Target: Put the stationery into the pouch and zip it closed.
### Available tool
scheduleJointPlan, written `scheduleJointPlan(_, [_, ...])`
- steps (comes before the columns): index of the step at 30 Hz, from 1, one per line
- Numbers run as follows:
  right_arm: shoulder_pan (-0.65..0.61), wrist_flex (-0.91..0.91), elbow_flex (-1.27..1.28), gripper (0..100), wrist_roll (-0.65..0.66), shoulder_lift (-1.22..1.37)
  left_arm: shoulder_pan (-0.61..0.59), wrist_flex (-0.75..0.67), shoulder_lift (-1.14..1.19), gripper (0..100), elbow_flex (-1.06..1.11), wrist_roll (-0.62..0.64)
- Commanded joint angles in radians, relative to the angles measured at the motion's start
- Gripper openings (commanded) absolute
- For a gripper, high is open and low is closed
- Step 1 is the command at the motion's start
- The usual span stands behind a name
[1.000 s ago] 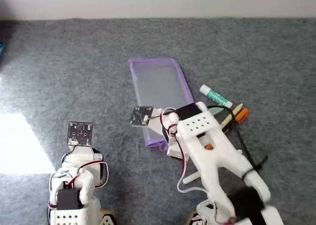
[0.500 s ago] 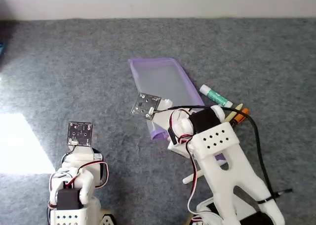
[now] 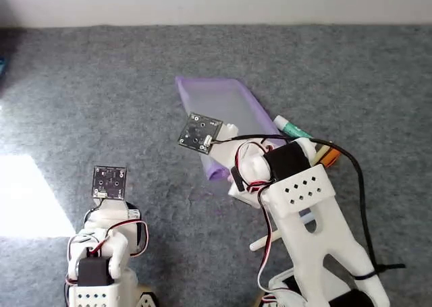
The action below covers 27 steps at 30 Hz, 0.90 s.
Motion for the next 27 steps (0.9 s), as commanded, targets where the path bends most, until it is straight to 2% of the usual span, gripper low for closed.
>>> scheduleJointPlan(1, [0.002, 0.050, -0.061, 1.0, -0.012, -0.035, 0.005, 0.002, -0.011, 1, -0.008, -0.012])
scheduleJointPlan(4, [0.002, 0.064, -0.095, 1.0, -0.014, -0.035, 0.005, 0.000, -0.011, 3, -0.013, -0.025])
scheduleJointPlan(9, [0.002, 0.090, -0.153, 1.0, -0.014, -0.027, -0.003, -0.037, -0.011, 15, -0.028, -0.193])
scheduleJointPlan(11, [0.002, 0.090, -0.161, 1.0, -0.015, -0.028, 0.003, -0.046, -0.011, 14, -0.038, -0.187])
scheduleJointPlan(14, [-0.004, 0.091, -0.167, 1.0, -0.018, -0.036, -0.017, -0.101, -0.009, 10, -0.094, -0.109])
scheduleJointPlan(18, [-0.004, 0.124, -0.242, 1.0, -0.064, -0.035, -0.023, -0.126, -0.005, 7, -0.280, 0.005])
scheduleJointPlan(20, [-0.008, 0.139, -0.269, 1.0, -0.060, -0.035, 0.000, -0.150, -0.005, 10, -0.357, 0.049])
scheduleJointPlan(24, [-0.027, 0.140, -0.308, 0.9, -0.060, -0.036, 0.121, -0.149, 0.005, 23, -0.447, 0.164])
scheduleJointPlan(27, [-0.071, 0.148, -0.351, 0.9, -0.061, -0.033, 0.207, -0.114, 0.075, 24, -0.518, 0.262])
